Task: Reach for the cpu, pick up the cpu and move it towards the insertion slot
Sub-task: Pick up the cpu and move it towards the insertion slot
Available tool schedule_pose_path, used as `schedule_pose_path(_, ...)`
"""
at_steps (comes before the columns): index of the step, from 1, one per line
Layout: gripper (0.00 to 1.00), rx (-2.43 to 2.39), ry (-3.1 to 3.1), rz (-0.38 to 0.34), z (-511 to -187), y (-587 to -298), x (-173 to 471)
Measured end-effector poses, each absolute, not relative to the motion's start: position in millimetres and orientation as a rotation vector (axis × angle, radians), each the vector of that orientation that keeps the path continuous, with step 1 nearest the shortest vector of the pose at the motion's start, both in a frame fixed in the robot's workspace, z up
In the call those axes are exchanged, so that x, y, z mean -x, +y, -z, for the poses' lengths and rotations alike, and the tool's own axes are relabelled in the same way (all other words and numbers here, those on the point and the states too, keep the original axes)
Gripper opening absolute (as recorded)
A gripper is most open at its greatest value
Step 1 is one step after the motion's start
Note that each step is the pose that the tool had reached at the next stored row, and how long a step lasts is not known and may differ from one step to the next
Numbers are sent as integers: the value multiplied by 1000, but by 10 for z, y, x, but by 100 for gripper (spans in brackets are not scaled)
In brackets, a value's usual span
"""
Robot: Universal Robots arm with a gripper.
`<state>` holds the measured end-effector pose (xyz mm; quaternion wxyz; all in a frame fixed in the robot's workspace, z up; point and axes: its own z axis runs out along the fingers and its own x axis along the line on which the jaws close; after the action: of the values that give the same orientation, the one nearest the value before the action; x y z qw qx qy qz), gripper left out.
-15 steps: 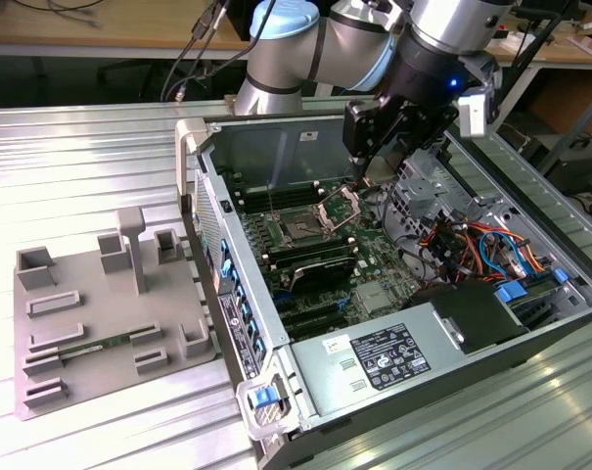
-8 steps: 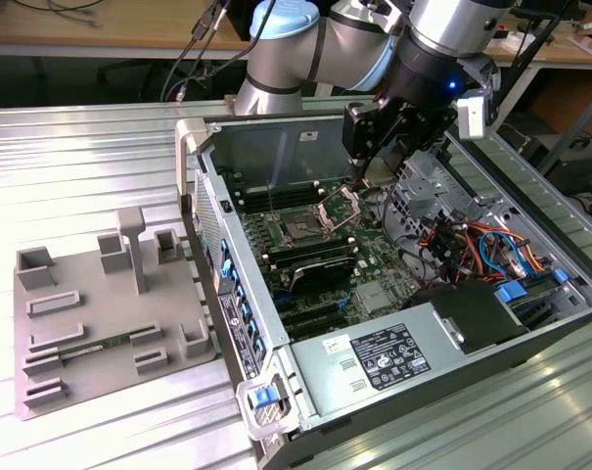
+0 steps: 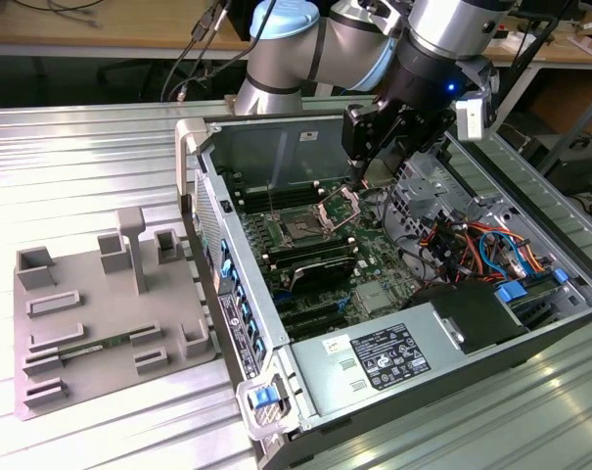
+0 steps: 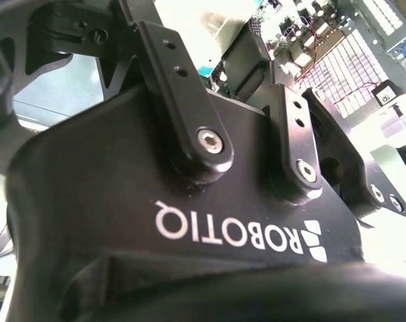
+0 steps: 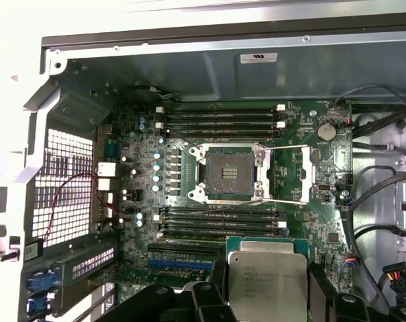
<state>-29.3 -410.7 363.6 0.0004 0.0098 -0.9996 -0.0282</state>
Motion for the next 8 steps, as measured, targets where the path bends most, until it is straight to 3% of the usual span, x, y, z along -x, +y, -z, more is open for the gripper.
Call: schedule_pose_path(8,55,-31,-3140,89,-3617,-4107,294)
